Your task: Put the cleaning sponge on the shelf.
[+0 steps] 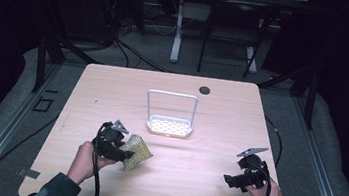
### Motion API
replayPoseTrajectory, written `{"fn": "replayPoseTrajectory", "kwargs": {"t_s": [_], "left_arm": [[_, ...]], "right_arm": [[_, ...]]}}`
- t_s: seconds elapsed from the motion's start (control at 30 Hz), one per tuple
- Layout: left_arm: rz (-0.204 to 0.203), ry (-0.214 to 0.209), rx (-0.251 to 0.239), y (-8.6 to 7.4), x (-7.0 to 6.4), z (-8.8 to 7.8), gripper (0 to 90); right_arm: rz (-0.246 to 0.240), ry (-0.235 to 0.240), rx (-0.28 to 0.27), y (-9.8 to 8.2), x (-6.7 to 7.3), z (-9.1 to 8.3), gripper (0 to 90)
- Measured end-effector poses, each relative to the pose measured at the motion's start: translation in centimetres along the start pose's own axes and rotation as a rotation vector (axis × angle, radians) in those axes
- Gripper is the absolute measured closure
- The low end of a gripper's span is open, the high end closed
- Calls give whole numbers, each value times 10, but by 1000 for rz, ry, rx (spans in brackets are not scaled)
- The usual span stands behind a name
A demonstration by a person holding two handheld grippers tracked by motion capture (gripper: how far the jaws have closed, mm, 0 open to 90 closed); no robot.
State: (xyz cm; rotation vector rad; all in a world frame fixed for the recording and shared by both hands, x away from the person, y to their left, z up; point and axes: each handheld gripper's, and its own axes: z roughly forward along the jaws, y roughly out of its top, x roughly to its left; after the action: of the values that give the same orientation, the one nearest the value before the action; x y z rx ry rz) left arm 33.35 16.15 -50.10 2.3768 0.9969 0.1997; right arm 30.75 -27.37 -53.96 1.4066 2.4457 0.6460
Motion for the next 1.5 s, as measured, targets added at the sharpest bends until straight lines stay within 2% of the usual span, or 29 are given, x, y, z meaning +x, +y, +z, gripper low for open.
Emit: {"fn": "replayPoseTrajectory", "kwargs": {"t_s": [0.77,1.5], "left_arm": [[26,-7,-18,23,-1,11,541],[42,-8,-67,58,-6,29,542]], "right_arm": [[-3,-2,1,0,-1,0,52],[1,3,-5,-1,-1,1,54]]}}
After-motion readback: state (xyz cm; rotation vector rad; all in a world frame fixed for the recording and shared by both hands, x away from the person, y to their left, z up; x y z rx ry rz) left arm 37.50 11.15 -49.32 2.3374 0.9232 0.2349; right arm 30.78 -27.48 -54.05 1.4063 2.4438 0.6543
